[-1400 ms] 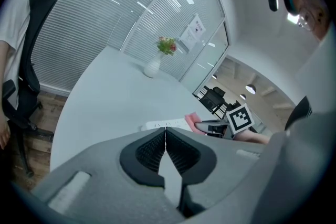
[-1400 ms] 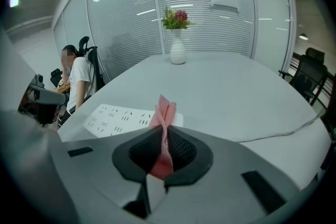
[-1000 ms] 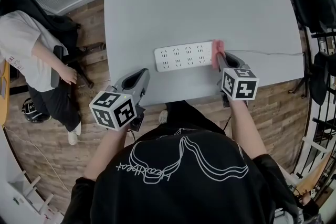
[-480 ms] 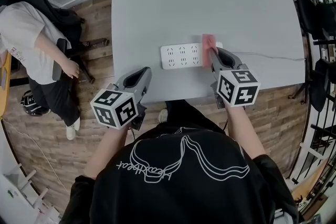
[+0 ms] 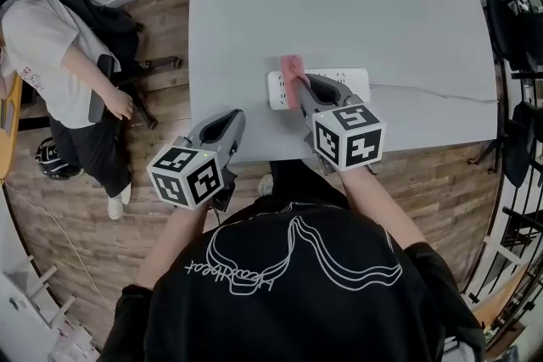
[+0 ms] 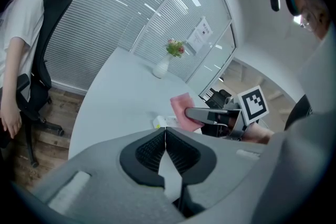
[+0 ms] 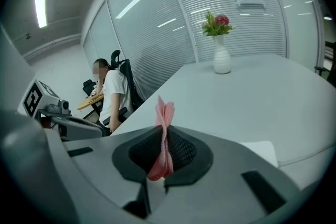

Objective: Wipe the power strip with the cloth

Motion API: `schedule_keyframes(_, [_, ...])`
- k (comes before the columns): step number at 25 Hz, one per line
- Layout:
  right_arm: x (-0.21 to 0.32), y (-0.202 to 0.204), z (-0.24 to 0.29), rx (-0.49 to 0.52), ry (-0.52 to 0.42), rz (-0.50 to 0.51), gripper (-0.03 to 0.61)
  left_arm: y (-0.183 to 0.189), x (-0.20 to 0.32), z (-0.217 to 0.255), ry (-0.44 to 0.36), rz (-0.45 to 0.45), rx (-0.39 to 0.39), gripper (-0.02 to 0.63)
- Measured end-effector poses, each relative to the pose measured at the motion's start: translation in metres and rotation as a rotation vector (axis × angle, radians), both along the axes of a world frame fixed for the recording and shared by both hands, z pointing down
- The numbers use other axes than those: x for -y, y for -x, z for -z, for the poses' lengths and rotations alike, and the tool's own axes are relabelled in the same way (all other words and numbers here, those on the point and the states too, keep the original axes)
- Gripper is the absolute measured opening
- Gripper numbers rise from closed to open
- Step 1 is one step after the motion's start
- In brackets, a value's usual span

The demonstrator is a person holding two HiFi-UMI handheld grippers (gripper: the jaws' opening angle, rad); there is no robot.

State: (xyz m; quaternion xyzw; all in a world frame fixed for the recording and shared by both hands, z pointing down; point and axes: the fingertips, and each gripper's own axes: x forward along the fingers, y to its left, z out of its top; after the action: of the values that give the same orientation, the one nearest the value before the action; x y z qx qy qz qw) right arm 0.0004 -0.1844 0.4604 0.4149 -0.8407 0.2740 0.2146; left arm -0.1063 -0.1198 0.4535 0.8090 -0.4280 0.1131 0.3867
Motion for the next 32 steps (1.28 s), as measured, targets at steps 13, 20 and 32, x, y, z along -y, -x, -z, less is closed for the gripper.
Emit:
schedule_keyframes(13, [-0.015, 0.035, -0.037, 0.002, 0.099, 0.054, 0.032, 0.011, -0.001, -0.005, 0.014, 0.03, 0.002, 0.014])
schedule_keyframes(20, [-0.015, 0.037, -0.042, -0.072, 0.072, 0.072, 0.032, 0.009, -0.003, -0.002, 0.015, 0.031, -0.004, 0.014])
schedule_keyframes(32, [-0.014, 0.022, -0.044, -0.118, 0.063, 0.047, 0.034, 0.005, -0.01, 0.003, 0.009, 0.018, -0.017, 0.014])
